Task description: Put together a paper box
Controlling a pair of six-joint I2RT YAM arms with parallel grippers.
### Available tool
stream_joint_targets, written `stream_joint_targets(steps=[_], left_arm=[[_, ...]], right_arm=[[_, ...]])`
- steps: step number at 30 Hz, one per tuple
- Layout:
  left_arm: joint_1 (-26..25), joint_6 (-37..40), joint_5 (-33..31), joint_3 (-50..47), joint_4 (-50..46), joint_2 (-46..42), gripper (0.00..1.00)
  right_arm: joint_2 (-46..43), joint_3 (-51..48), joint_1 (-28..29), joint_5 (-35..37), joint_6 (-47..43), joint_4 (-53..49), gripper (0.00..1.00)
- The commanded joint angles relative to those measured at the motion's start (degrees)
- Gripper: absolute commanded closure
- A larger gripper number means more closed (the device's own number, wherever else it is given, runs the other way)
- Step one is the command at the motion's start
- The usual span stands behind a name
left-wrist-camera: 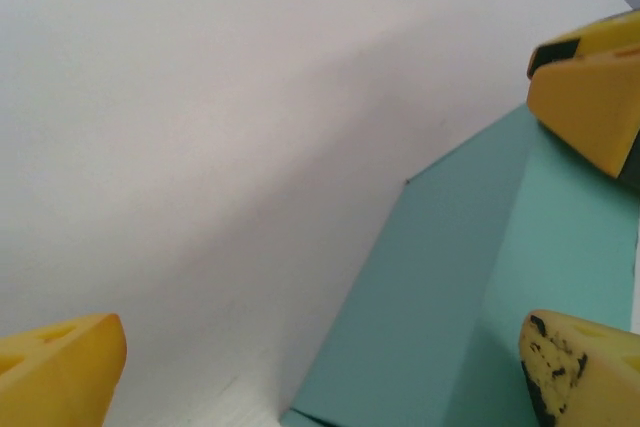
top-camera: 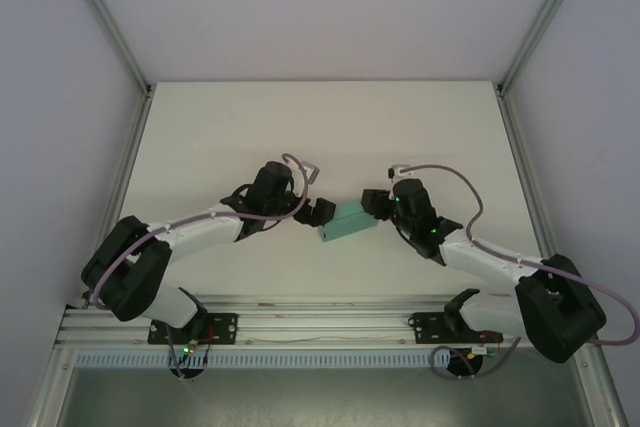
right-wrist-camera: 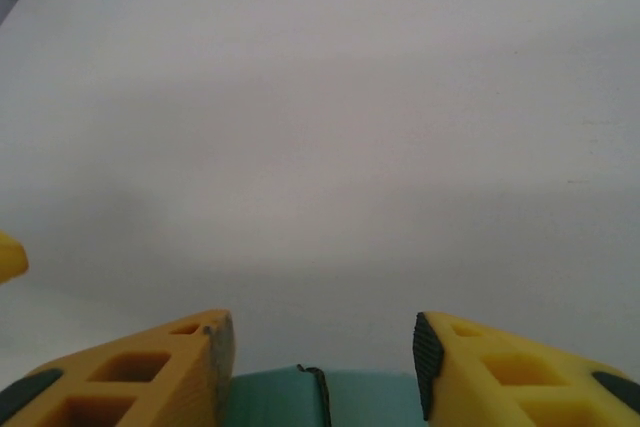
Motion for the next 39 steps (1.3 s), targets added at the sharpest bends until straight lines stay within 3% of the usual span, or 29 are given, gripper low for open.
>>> stream_joint_targets(steps=[1,8,15,20,27,36,39], left_arm=[[-0.50,0.29,-2.60,1.80,-1.02,-1.31,0.00],[-0.41,-0.40,1.04,1.78,-1.74,-2.42,0.00],[-0.48,-3.68,0.82,1.25,-5.51,-7.38,0.00],[-0.48,-8.23,4.36,1.83,-10.34,-6.77,0.00],[-0.47,-14.73,11.07,3.04,-13.44,-4.20,0.19],[-0.39,-14.86,11.95,2.86,-13.30,-2.36,0.31],[-0.39,-14.94,11.89,2.66,-13.56,-1.23,0.41]], right_arm=[[-0.29,2.50,0.41,0.48,-0.29,-5.06,0.44],[-1.37,4.41,0.37,2.10,0.29,-9.45,0.43],[-7.12,6.84,0.34,3.89,0.75,-15.98,0.40],[-8.00,10.48,-0.20,0.60,2.28,-26.03,0.46],[-5.49,13.71,-2.22,-4.73,4.10,-33.96,0.57],[-2.19,13.65,-3.11,-4.59,3.47,-33.89,0.65],[-1.89,13.45,-3.30,-4.87,3.89,-34.34,0.70]])
